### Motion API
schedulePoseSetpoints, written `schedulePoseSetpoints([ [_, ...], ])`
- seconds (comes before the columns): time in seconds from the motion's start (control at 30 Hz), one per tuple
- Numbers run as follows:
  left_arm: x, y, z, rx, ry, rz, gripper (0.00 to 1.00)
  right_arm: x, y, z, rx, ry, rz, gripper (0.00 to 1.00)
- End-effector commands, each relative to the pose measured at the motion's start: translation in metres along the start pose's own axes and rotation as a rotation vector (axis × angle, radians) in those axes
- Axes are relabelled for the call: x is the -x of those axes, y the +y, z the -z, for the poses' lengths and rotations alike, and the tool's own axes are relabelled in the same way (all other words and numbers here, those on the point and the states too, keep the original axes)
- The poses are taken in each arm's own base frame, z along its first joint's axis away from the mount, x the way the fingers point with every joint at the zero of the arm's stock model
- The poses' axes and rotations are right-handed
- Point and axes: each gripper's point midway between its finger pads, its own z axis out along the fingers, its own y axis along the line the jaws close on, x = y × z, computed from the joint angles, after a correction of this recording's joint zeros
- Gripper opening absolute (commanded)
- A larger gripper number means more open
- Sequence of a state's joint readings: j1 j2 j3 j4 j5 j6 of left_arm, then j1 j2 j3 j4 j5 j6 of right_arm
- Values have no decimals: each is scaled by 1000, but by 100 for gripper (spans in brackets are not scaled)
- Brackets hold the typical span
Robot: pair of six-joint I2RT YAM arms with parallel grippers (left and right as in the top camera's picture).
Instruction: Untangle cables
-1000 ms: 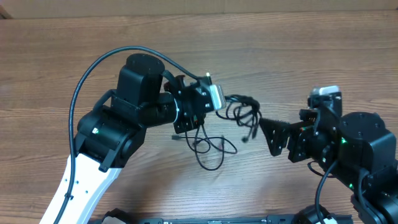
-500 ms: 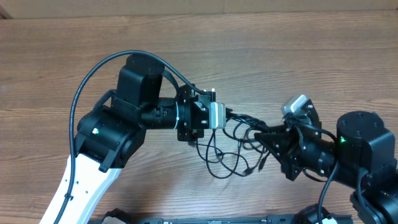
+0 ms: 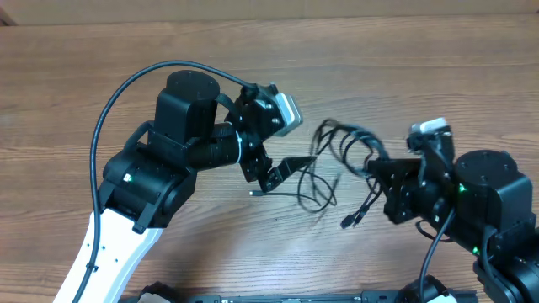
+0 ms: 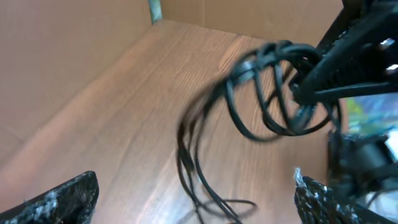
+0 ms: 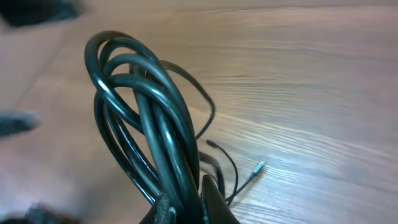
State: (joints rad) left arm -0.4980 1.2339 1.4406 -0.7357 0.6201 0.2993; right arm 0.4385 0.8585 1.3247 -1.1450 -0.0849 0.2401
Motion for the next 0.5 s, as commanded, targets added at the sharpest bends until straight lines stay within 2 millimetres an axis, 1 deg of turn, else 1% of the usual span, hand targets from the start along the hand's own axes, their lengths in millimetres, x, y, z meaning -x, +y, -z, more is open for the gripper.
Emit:
schedulePoseSetpoints([
  [0.0,11,-20,7,-90,-41,142,100,14,-24,6,-135,-88,-166,4],
  [0.1,17,-39,10,-204,-65,162,100,20,-21,6,-117,-108,-180,4],
  [0.17,20,-44,10,-240,-71,196,100,23,-16,6,-91,-118,-178,4],
  [0.33,26,-43,11,-249,-71,377,99,30,4,6,21,-128,-169,4],
  [0.47,36,-39,10,-251,-99,461,100,30,10,6,52,-122,-166,4],
])
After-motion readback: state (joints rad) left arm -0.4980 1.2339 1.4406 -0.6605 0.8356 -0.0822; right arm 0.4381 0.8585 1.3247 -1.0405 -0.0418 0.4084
